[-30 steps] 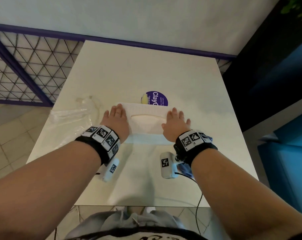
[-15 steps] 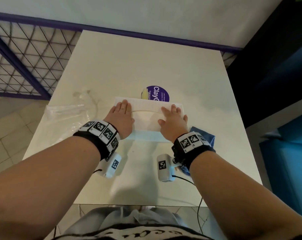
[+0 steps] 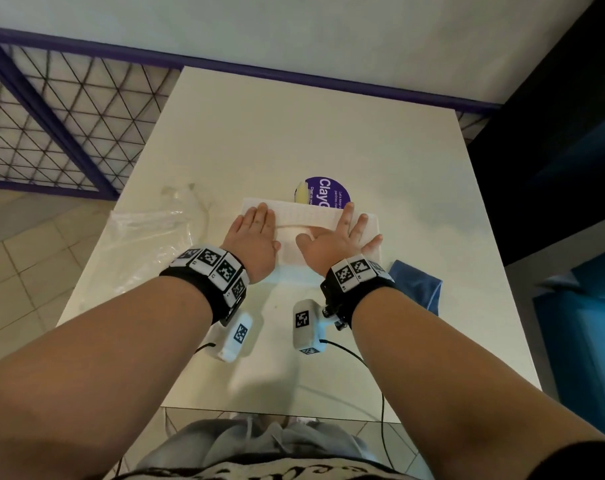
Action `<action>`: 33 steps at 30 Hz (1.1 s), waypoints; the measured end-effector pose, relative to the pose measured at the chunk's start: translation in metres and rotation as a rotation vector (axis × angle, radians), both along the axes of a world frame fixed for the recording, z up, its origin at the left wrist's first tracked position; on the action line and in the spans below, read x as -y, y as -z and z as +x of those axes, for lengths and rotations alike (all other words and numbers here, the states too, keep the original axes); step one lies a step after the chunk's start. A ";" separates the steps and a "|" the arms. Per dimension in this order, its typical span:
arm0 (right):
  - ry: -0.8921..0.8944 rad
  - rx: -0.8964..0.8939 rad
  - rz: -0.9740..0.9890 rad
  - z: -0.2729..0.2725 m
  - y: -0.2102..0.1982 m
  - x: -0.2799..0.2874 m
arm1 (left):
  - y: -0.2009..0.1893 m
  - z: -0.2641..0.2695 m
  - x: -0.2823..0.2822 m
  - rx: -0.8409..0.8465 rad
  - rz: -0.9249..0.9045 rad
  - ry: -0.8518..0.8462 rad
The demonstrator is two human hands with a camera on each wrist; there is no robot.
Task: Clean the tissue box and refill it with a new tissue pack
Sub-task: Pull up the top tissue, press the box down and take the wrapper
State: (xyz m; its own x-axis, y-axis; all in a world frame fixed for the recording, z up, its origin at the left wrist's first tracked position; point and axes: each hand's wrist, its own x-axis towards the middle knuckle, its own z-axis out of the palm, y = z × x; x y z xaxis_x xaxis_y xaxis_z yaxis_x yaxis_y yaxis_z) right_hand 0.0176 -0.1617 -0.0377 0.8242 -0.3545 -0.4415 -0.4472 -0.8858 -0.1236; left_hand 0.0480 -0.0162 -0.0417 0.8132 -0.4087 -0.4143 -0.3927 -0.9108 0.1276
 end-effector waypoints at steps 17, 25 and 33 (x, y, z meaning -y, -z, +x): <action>0.151 0.139 0.251 0.005 -0.013 0.008 | 0.004 0.001 -0.001 0.009 -0.031 -0.004; 0.207 0.151 0.332 0.007 -0.023 0.008 | 0.007 0.001 -0.003 0.030 -0.052 -0.009; 0.196 0.321 0.400 -0.012 -0.030 0.030 | -0.001 0.001 -0.015 0.048 -0.334 -0.048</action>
